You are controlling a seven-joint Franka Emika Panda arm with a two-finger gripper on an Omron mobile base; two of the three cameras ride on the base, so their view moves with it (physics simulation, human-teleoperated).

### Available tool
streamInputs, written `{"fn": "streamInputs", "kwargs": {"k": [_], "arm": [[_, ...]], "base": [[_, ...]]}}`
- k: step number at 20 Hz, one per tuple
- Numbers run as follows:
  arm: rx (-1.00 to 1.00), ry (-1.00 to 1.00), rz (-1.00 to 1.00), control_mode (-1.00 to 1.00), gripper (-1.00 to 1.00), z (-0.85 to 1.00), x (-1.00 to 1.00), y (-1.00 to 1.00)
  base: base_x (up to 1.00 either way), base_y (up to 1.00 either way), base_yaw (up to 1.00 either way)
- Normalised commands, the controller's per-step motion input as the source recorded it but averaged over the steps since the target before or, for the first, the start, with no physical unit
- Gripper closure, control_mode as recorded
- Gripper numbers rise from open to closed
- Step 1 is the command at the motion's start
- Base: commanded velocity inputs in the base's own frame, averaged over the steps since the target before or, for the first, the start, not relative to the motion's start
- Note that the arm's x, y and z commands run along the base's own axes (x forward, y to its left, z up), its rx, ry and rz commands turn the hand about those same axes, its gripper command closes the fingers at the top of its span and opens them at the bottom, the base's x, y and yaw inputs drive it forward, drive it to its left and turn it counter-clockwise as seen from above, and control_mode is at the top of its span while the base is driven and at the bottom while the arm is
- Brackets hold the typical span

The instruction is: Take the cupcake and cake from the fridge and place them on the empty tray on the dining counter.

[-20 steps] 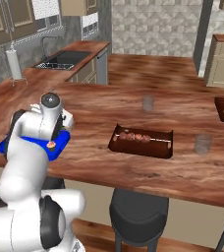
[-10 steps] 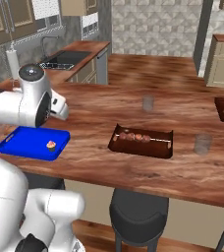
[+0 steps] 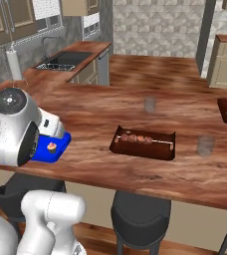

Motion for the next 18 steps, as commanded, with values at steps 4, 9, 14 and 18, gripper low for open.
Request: {"fn": "streamInputs", "kwargs": {"k": [4, 9, 14, 18], "arm": [[-0.03, -0.42, 0.08, -1.0, -1.0, -0.69, -0.56, -0.06], [0.0, -0.26, 0.03, -1.0, -1.0, -0.23, -0.03, -0.16], [0.0, 0.0, 0.0, 1.0, -1.0, 0.0, 0.0, 0.0], [0.0, 0.0, 0.0, 1.0, -1.0, 0.0, 0.0, 0.0]], "base": [[0.0, 0.0, 0.0], [0.0, 0.0, 0.0], [-0.19, -0.01, 0.01], [-0.93, 0.0, 0.0]]}}
